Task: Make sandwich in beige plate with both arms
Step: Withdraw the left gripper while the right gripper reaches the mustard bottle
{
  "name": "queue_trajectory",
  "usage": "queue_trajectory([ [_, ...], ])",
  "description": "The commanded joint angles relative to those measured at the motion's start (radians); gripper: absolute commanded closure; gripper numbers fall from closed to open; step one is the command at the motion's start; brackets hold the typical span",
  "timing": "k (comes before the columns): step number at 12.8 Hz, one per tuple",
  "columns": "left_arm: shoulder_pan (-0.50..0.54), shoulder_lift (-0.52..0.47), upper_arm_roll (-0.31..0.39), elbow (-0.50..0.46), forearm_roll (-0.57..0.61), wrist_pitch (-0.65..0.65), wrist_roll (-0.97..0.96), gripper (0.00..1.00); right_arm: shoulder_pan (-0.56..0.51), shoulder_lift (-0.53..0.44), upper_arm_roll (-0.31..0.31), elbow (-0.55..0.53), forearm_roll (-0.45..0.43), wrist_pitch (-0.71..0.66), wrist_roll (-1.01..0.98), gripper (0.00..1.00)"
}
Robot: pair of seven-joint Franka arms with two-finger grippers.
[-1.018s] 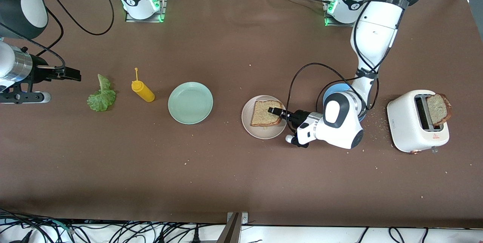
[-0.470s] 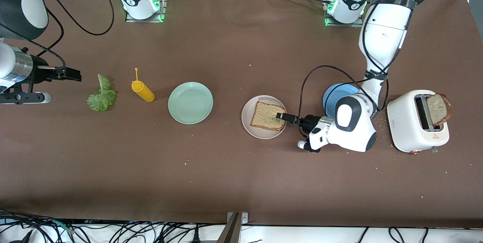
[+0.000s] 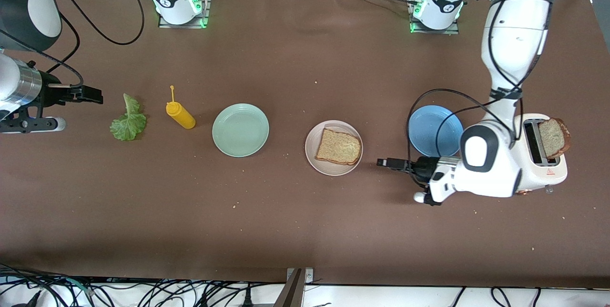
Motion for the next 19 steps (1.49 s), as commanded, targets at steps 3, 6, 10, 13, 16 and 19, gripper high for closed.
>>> queue_trajectory([
  [3, 0.013, -0.112, 0.056, -0.016, 0.247, -0.011, -0.008, 0.0, -0.085, 0.037, -0.004, 0.002, 0.133, 0.013, -0.397, 0.0],
  [6, 0.052, -0.168, 0.073, -0.016, 0.403, -0.024, -0.029, 0.0, -0.172, 0.103, -0.007, 0.0, 0.302, 0.013, -0.751, 0.0],
  [10, 0.056, -0.25, 0.087, -0.013, 0.698, -0.069, -0.086, 0.0, -0.189, 0.116, -0.01, -0.037, 0.369, 0.011, -1.011, 0.0],
  [13, 0.059, -0.29, 0.116, -0.013, 0.761, -0.119, -0.086, 0.0, -0.197, 0.113, -0.045, -0.127, 0.494, 0.026, -1.18, 0.0],
  [16, 0.067, -0.351, 0.13, -0.018, 0.827, -0.182, -0.107, 0.0, -0.197, 0.104, -0.067, -0.237, 0.595, 0.065, -1.326, 0.0],
  [19, 0.079, -0.408, 0.129, -0.038, 0.849, -0.224, -0.184, 0.0, -0.199, 0.104, -0.098, -0.369, 0.728, 0.123, -1.522, 0.0],
])
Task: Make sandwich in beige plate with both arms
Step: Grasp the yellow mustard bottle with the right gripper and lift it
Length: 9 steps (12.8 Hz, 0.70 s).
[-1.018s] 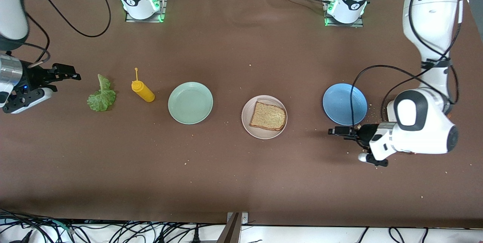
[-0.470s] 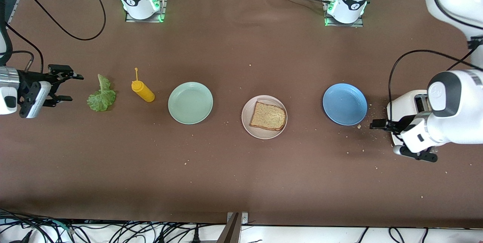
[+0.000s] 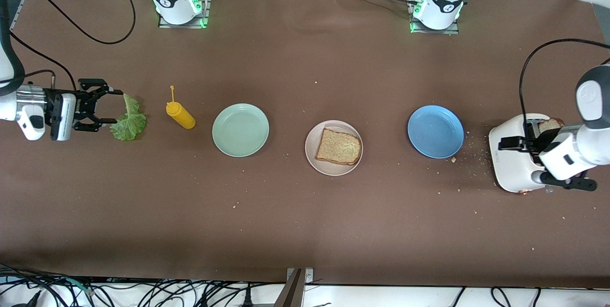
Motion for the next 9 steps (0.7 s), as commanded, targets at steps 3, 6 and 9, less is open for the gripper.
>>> queue_trajectory([
  [3, 0.023, -0.164, -0.007, -0.122, 0.038, -0.045, -0.046, 0.0, -0.016, -0.006, -0.016, -0.18, 0.15, 0.098, -0.26, 0.0],
  [6, 0.035, -0.229, -0.007, -0.134, 0.038, -0.046, -0.085, 0.0, -0.021, 0.069, -0.016, -0.205, 0.248, 0.115, -0.404, 0.0],
  [9, 0.034, -0.308, -0.026, -0.18, 0.038, -0.06, -0.113, 0.0, -0.021, 0.167, -0.016, -0.203, 0.351, 0.118, -0.528, 0.0],
])
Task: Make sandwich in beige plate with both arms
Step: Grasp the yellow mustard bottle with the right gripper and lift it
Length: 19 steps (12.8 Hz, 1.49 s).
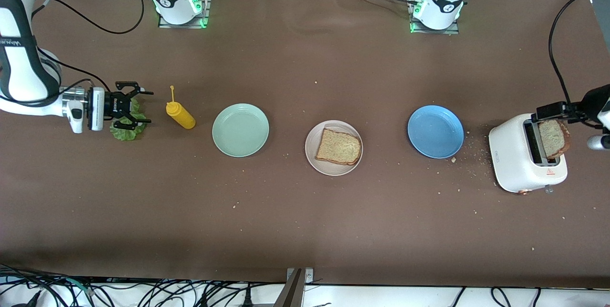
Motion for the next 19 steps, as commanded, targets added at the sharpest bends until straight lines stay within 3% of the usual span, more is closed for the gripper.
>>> queue_trajectory([
  [1, -0.006, -0.093, -0.029, -0.063, 0.036, -0.023, -0.042, 0.0, -0.016, 0.076, 0.008, 0.002, 0.081, 0.02, -0.112, 0.0],
  [7, -0.023, -0.144, -0.147, -0.061, 0.102, -0.022, -0.205, 0.0, 0.015, 0.158, 0.02, 0.01, 0.187, 0.029, -0.3, 0.0],
  [13, -0.048, -0.164, -0.147, -0.053, 0.098, -0.016, -0.174, 0.0, 0.071, 0.215, 0.02, 0.062, 0.237, 0.029, -0.363, 0.01],
  [14, -0.046, -0.164, -0.147, -0.053, 0.095, -0.017, -0.173, 0.0, 0.084, 0.222, 0.02, 0.062, 0.263, 0.031, -0.387, 0.04],
  [17, -0.032, -0.138, -0.158, -0.046, 0.099, -0.025, -0.173, 0.0, 0.107, 0.23, 0.018, 0.071, 0.277, 0.054, -0.427, 0.66],
  [19, -0.032, -0.135, -0.158, -0.047, 0.099, -0.022, -0.173, 0.0, 0.134, 0.228, 0.018, 0.105, 0.276, 0.061, -0.427, 1.0],
])
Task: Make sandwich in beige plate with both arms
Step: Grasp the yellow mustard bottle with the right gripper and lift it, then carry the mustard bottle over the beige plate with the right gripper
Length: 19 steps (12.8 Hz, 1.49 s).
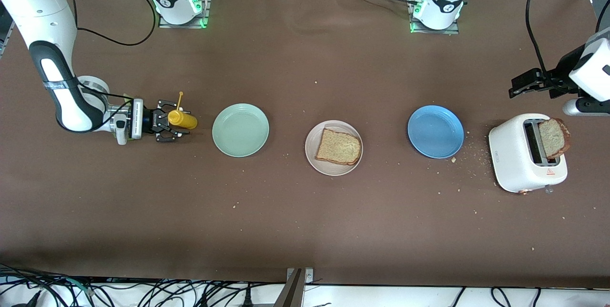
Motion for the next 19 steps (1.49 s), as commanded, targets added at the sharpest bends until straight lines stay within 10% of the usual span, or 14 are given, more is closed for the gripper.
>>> queue_trajectory([
  [1, 0.006, 0.005, -0.01, -0.006, 0.034, 0.012, 0.016, 0.0, 0.039, 0.004, -0.003, 0.051, 0.019, 0.028, -0.01, 1.0],
  [9, 0.011, 0.013, -0.006, -0.004, 0.034, 0.016, 0.017, 0.0, 0.171, -0.108, -0.007, 0.146, -0.177, 0.187, 0.266, 1.0],
  [19, 0.011, 0.028, -0.006, 0.015, 0.039, 0.016, 0.016, 0.0, 0.499, -0.147, -0.004, 0.364, -0.683, 0.315, 1.057, 1.0],
])
